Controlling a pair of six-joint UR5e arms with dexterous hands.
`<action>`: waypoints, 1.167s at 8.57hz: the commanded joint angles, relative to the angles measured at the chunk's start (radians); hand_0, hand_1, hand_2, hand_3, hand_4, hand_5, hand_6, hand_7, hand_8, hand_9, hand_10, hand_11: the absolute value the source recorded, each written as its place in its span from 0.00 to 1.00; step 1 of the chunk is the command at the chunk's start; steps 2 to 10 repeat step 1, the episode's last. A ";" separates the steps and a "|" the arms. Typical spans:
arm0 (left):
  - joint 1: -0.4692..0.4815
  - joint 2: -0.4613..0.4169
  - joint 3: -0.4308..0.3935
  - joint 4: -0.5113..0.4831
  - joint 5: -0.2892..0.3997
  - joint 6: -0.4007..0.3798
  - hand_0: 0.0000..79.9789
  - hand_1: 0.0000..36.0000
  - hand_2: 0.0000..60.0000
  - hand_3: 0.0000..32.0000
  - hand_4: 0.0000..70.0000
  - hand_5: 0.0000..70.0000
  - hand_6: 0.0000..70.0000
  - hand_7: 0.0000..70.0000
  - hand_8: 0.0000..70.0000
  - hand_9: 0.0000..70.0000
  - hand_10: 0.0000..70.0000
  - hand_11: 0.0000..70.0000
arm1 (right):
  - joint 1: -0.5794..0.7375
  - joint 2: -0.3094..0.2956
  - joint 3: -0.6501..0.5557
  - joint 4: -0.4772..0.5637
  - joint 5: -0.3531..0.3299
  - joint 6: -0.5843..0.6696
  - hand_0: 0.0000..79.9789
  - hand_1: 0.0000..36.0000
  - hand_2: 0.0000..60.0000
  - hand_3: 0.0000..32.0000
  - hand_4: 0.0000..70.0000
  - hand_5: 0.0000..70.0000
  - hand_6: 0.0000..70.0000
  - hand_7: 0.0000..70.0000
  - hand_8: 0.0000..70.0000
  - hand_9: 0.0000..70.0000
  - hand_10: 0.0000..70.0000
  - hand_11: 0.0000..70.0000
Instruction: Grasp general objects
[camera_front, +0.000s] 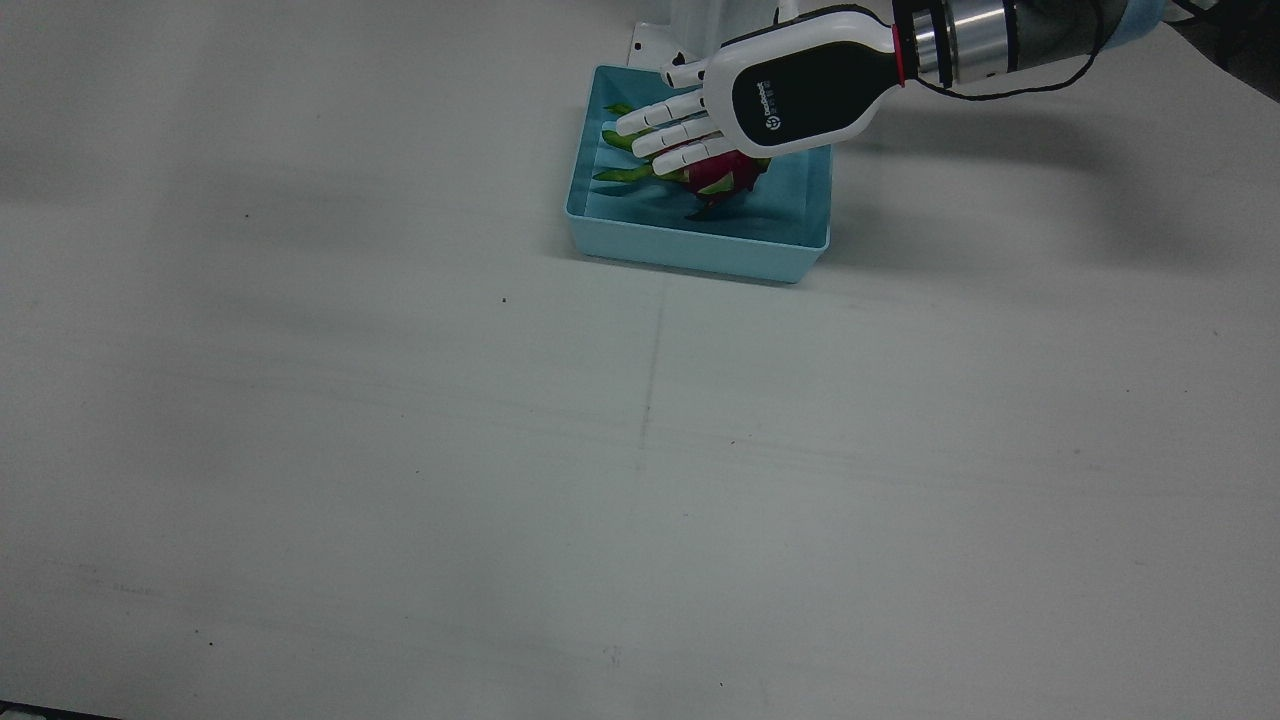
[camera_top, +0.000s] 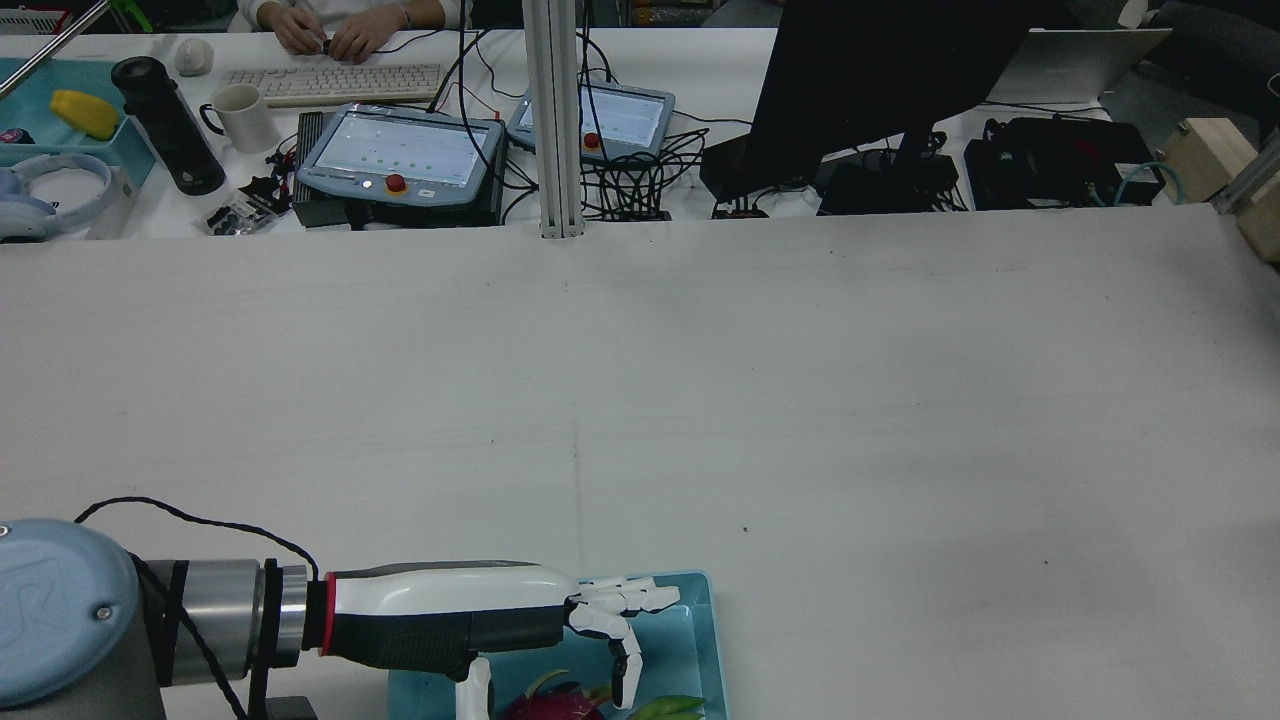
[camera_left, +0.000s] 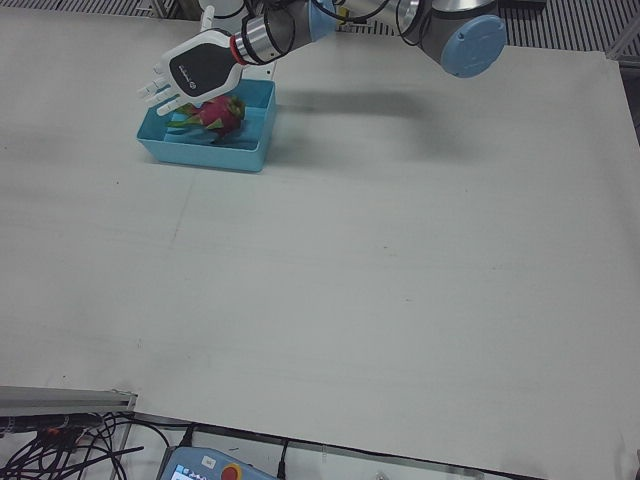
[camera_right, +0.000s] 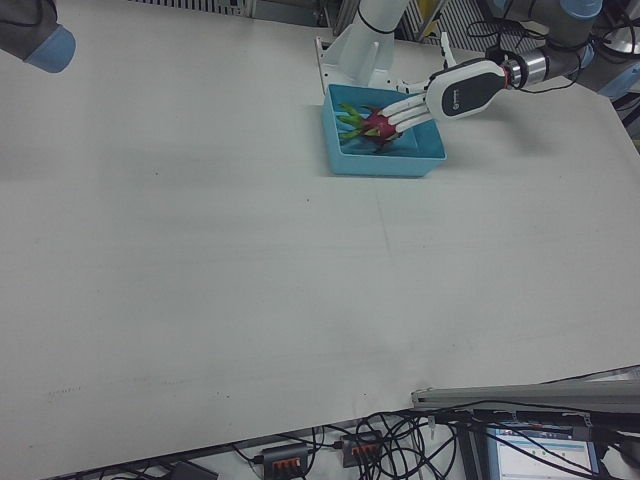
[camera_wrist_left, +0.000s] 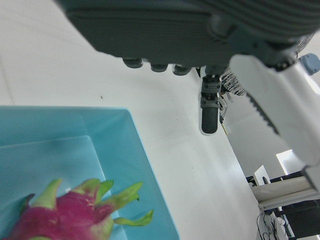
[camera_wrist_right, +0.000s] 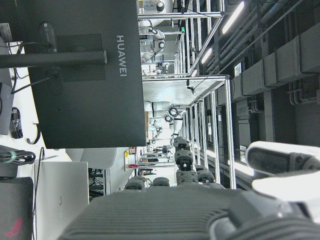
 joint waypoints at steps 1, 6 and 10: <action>-0.192 0.026 0.011 -0.035 0.079 0.008 0.66 0.53 0.03 0.00 0.06 0.00 0.00 0.00 0.00 0.00 0.00 0.00 | 0.000 0.000 0.000 0.000 0.000 0.000 0.00 0.00 0.00 0.00 0.00 0.00 0.00 0.00 0.00 0.00 0.00 0.00; -0.192 0.026 0.011 -0.035 0.079 0.008 0.66 0.53 0.03 0.00 0.06 0.00 0.00 0.00 0.00 0.00 0.00 0.00 | 0.000 0.000 0.000 0.000 0.000 0.000 0.00 0.00 0.00 0.00 0.00 0.00 0.00 0.00 0.00 0.00 0.00 0.00; -0.192 0.026 0.011 -0.035 0.079 0.008 0.66 0.53 0.03 0.00 0.06 0.00 0.00 0.00 0.00 0.00 0.00 0.00 | 0.000 0.000 0.000 0.000 0.000 0.000 0.00 0.00 0.00 0.00 0.00 0.00 0.00 0.00 0.00 0.00 0.00 0.00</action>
